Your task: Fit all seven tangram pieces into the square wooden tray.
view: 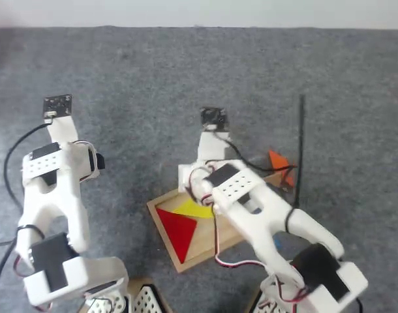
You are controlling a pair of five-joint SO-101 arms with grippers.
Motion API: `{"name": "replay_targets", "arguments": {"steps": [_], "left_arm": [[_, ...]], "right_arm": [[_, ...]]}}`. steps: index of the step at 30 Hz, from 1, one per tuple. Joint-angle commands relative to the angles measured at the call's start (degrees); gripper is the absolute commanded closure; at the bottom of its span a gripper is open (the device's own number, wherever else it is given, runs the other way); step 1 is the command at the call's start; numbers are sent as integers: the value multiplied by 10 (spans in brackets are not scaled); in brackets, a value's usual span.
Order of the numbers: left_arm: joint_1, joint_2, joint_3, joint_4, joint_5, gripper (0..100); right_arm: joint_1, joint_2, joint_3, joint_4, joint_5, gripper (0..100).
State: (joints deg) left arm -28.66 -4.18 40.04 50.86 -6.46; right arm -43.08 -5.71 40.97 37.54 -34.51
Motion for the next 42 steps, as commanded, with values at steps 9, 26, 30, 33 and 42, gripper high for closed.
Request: {"name": "replay_targets", "arguments": {"steps": [9,26,30,33,42], "left_arm": [[-4,-32,-2,-8,7,791],[-4,-30,-1,-7,7,791],[-4,-29,-1,-8,7,791],[-4,-29,-1,-9,7,791],[0,-94,46,-55,27,790]], "right_arm": [[-37,10,-6,-31,5,667],[-56,0,-6,-42,10,667],[-14,-25,-7,-7,16,667],[33,-95,-7,47,47,668],[143,-422,77,194,276,669]]}}
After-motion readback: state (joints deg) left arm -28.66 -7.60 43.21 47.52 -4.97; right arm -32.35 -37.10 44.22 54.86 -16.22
